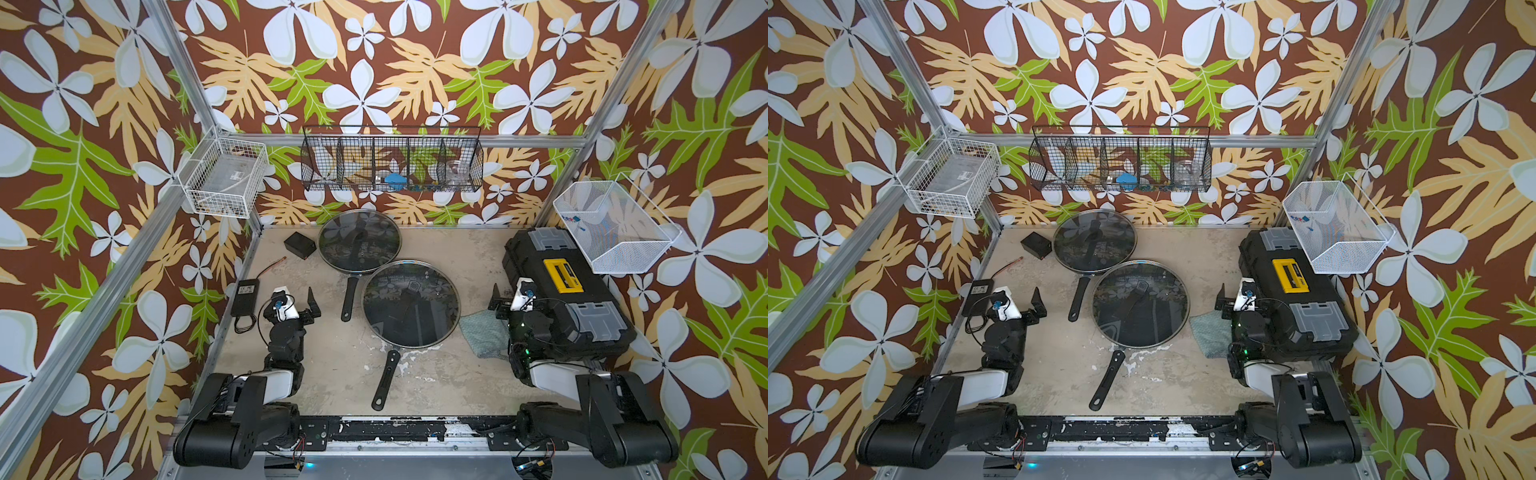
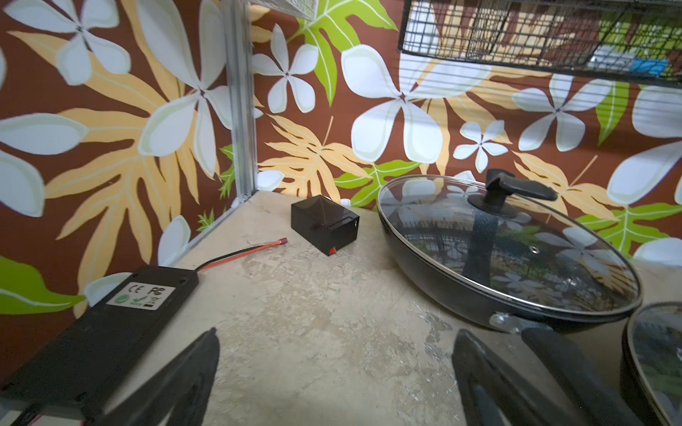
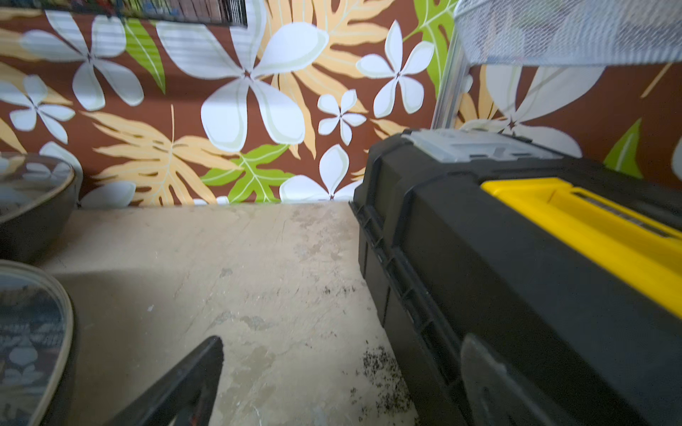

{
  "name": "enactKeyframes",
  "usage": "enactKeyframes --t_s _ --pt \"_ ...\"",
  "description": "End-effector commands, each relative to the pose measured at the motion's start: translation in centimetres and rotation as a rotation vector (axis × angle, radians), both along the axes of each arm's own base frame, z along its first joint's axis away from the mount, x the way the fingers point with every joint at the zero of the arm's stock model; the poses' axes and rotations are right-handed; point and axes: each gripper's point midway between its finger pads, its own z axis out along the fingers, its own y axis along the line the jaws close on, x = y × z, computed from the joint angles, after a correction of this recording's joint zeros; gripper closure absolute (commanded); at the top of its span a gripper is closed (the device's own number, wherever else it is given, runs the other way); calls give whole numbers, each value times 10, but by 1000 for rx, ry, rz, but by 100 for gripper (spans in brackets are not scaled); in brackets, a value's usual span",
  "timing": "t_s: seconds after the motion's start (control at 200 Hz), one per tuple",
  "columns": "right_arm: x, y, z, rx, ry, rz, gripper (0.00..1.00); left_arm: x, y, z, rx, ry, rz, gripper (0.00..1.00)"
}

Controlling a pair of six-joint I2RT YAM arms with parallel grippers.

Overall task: Wipe the pot lid with a cloth
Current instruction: Pick up the cleaning item at the center of the board.

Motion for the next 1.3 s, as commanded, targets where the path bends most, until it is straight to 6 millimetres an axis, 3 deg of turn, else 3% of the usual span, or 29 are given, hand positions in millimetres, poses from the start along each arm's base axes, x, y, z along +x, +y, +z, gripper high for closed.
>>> enactKeyframes --t_s 0.0,0.22,0.376,0.526,0.731,0.877,1.177,1.298 --pt "-3 -3 4 23 37 -22 0 -5 10 6 -26 -19 59 0" --pt "-6 19 40 33 32 27 0 -1 7 42 -147 -77 51 0" --pt "-11 38 55 101 61 39 0 8 -27 80 -157 -100 -55 0" --pt "-18 56 50 175 168 86 0 8 -82 123 -199 -110 -272 0" --pt "-40 65 3 277 441 93 0 -6 -137 155 -144 5 -556 0" --pt "-56 70 -35 295 601 101 0 -28 -159 152 -44 83 -718 0" --pt "-67 69 -103 319 819 29 19 -35 -146 117 67 120 -665 0" --pt "-66 73 -120 339 880 37 35 -39 -145 121 69 105 -664 0"
